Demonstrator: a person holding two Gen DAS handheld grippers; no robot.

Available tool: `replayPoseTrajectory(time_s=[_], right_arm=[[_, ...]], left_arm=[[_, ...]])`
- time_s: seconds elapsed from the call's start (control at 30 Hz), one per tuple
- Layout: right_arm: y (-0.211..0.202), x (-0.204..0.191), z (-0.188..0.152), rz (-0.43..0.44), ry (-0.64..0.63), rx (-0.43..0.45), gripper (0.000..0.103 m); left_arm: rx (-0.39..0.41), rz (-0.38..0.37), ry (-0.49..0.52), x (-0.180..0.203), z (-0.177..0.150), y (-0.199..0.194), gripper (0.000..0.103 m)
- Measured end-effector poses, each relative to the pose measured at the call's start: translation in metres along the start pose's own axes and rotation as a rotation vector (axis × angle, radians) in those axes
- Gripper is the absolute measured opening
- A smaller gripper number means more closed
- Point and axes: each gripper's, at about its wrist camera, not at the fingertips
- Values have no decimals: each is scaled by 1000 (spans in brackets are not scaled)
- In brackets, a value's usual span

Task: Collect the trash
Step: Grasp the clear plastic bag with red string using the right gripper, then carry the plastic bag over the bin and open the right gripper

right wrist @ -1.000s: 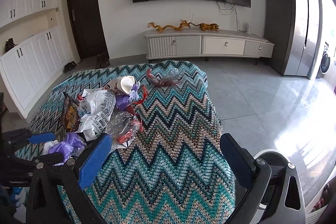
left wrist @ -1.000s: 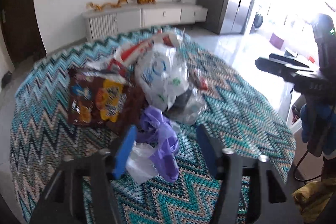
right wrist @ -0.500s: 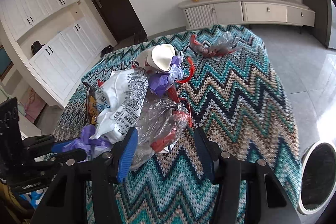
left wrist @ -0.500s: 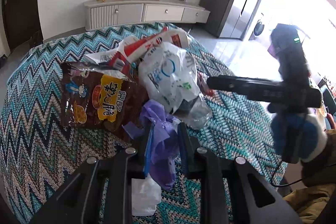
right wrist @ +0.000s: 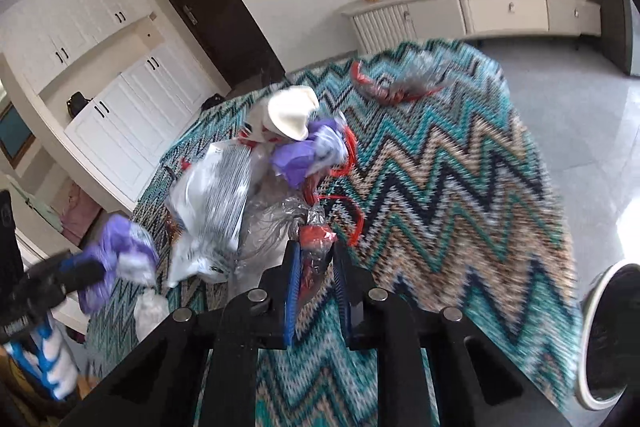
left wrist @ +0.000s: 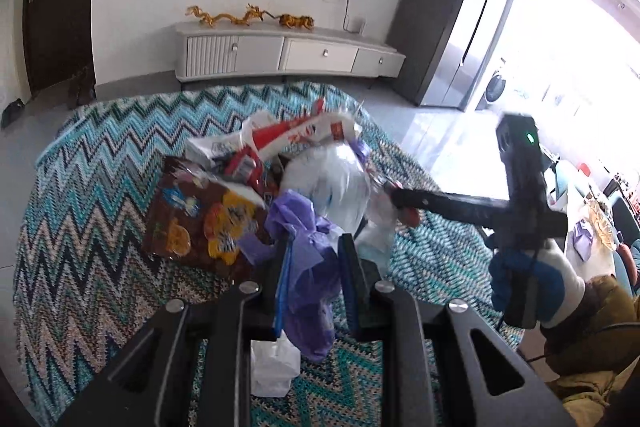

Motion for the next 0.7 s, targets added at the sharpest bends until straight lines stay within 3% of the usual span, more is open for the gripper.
replayPoseTrajectory(time_s=[0.4, 0.57, 0.7], right_arm=[[-85, 21, -24, -30, 12, 157, 16], [-122, 33, -34, -14, 40, 233, 16], [-146, 58, -36, -64, 80, 287, 16]], left_arm=[[38, -9, 57, 47, 17, -27, 21], [26, -52, 104, 76, 39, -11, 21], [-2, -89, 178, 112, 60, 12, 21]])
Point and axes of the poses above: each gripper's, at about its wrist camera, not at the fingertips, and y roughly the way its jaws point, x to its right, z to its top, and after that the axes turned 7 degrees about y, right-handed
